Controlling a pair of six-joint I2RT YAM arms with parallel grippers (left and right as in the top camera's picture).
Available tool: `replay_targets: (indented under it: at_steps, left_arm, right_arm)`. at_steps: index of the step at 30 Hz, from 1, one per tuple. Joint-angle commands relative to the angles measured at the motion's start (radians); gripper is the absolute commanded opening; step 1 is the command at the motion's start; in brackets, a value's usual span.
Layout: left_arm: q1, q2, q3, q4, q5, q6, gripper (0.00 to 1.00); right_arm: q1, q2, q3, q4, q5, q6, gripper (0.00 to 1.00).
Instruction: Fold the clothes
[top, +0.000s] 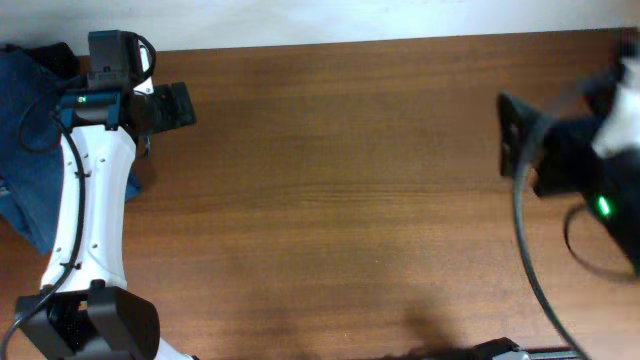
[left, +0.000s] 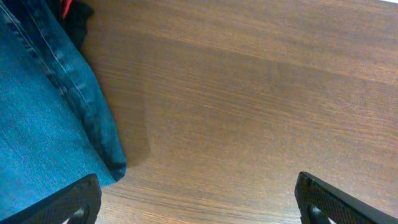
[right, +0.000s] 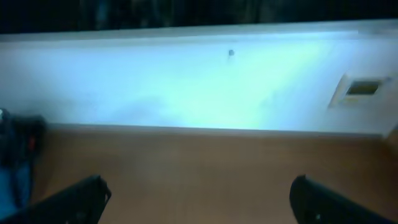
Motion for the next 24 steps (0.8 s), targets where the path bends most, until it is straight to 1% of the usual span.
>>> replay_targets:
  at_steps: [1,3,4,6,9,13,18,24]
  left_arm:
    - [0.006,-0.010,-0.002,0.002,0.015,-0.009,0.99]
    - [0.006,-0.010,-0.002,0.002,0.015,-0.009,0.99]
    - [0.006,-0.010,-0.002,0.002,0.015,-0.009,0.99]
    - [0.006,-0.010,-0.002,0.002,0.015,-0.009,0.99]
    - [0.006,-0.010,-0.002,0.002,0.015,-0.009,0.99]
    - [0.006,-0.010,-0.002,0.002,0.015,-0.009,0.99]
    - [0.006,-0.010,-0.002,0.002,0.015,-0.009,0.99]
    - [0.006,-0.010,-0.002,0.002,0.015,-0.009,0.99]
  right_arm:
    - [0.011,-0.168,-0.268,0.136,0.069,-0.004,0.99]
    - [0.011,-0.350,-0.525,0.309,0.069,-0.004,0.99]
    - [0.011,-0.395,-0.587,0.345,0.069,-0.004,0.99]
    - [0.010,-0.534,-0.774,0.445,0.069,-0.004,0.99]
    - [0.010,-0.702,-1.001,0.551,0.075,-0.004,0.99]
    - [0.010,-0.872,-1.249,0.679,0.080,-0.004,0.99]
    - [0.010,-0.971,-1.477,0.867,0.080,-0.004,0.99]
    - [-0.002,-0.985,-1.677,1.099,0.079,0.000,0.99]
